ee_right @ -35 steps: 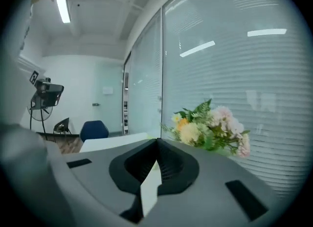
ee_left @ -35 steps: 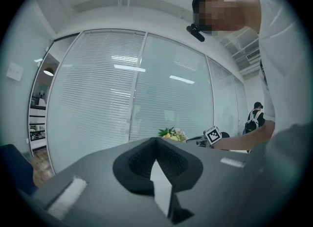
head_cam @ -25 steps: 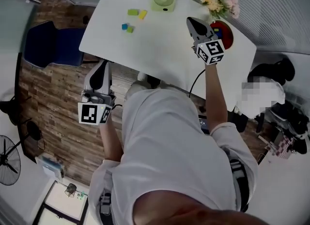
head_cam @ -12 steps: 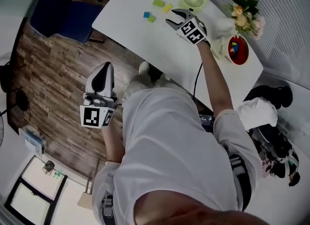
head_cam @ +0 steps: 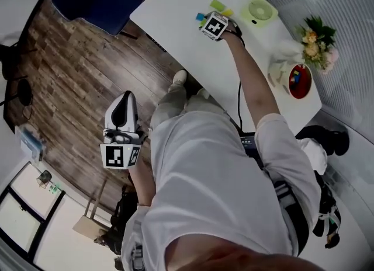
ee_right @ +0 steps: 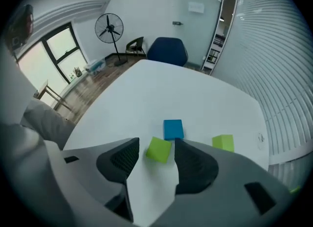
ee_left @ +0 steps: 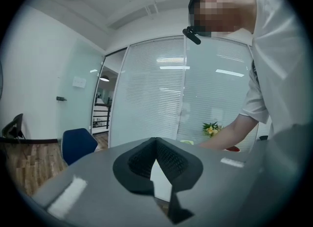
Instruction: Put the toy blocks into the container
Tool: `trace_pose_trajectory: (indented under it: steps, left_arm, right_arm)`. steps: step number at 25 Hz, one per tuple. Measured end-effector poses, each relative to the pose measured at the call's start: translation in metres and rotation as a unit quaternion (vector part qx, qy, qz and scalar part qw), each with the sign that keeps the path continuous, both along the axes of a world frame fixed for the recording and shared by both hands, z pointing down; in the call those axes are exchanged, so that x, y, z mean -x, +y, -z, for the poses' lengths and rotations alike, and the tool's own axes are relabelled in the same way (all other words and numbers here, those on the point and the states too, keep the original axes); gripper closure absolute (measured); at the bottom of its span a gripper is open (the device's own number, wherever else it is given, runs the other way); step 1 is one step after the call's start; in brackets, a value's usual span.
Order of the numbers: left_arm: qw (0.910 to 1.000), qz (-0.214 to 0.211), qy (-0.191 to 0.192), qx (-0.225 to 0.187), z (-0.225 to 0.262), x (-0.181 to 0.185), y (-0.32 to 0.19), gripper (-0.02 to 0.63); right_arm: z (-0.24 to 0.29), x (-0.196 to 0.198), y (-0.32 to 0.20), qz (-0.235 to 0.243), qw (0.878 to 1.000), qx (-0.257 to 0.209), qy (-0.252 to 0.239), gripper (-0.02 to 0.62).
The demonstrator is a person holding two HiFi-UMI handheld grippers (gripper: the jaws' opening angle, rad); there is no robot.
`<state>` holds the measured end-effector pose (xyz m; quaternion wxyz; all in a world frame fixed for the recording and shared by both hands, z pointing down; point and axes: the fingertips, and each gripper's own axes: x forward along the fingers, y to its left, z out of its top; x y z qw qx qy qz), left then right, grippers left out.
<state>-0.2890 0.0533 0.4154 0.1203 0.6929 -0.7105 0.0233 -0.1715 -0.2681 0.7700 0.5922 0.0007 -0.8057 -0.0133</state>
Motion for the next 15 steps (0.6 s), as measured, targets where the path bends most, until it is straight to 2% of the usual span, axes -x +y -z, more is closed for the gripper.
trace_pose_trajectory:
  steps: [2, 4, 5, 7, 10, 13, 15]
  left_arm:
    - [0.9999, 0.017, -0.002, 0.002, 0.0, 0.006, 0.009, 0.607]
    - [0.9996, 0.027, -0.004, 0.003, 0.0, 0.009, 0.013, 0.607]
    - [0.9995, 0.03, -0.004, 0.004, 0.001, 0.011, 0.014, 0.607]
    - [0.9995, 0.03, -0.005, 0.004, 0.002, 0.012, 0.013, 0.607]
    - [0.9998, 0.019, -0.009, 0.002, 0.004, 0.01, 0.004, 0.607]
    - [0.9999, -0.004, -0.014, -0.002, 0.009, 0.006, -0.01, 0.607]
    - [0.9996, -0.024, -0.016, -0.005, 0.01, 0.0, -0.022, 0.607]
  right_arm:
    - [-0.009, -0.001, 0.001, -0.013, 1.0, 0.014, 0.019, 0.375]
    - [-0.013, 0.011, 0.019, -0.018, 0.998, 0.065, -0.004, 0.419]
    - [-0.012, 0.017, 0.02, -0.018, 0.997, 0.069, -0.019, 0.429]
    - [-0.009, 0.021, 0.006, -0.013, 0.999, 0.033, -0.034, 0.434]
    - [0.0, 0.02, 0.009, -0.02, 0.998, 0.034, -0.051, 0.44]
    - [0.021, 0.025, 0.019, -0.05, 0.991, 0.066, -0.109, 0.442]
    - [0.037, 0.026, 0.023, -0.086, 0.978, 0.098, -0.163, 0.442]
